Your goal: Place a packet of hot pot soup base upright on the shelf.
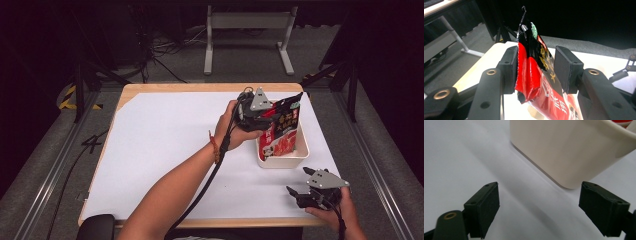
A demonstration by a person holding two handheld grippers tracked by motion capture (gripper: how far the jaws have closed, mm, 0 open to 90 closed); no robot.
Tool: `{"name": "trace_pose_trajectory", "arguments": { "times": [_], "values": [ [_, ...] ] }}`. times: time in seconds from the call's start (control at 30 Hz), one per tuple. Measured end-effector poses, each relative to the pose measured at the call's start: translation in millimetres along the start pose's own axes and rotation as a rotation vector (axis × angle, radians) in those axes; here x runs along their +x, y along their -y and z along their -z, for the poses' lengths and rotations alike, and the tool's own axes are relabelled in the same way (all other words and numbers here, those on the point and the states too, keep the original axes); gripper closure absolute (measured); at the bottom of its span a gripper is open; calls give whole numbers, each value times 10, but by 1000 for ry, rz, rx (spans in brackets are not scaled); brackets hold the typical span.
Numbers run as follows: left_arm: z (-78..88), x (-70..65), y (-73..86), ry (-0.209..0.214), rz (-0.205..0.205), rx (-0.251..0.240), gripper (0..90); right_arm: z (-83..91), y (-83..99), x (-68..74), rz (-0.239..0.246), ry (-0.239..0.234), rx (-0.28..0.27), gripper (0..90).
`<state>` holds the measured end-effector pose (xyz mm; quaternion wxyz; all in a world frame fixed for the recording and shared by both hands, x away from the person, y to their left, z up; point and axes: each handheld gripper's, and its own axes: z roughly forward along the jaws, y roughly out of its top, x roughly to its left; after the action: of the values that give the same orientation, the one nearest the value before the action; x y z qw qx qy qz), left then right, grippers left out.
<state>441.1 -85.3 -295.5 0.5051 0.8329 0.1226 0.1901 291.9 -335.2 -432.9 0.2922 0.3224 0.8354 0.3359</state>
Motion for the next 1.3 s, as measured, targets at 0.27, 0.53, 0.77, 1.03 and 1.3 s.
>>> {"name": "trace_pose_trajectory", "arguments": {
  "times": [0.27,0.53,0.77,1.03,1.3],
  "values": [
    [67,14,49,-28,-34,25,468,1,0,-2,4,-1,2,162],
    [143,30,117,-14,-74,62,387,-3,-1,5,5,-3,5,162],
    [222,27,210,4,-118,120,365,-1,-1,7,4,-1,4,162],
    [355,18,308,-13,-141,157,304,-2,-3,9,5,1,5,162],
    [475,1,441,-11,-146,203,258,-3,-6,9,7,-1,4,162]
  ]
}}
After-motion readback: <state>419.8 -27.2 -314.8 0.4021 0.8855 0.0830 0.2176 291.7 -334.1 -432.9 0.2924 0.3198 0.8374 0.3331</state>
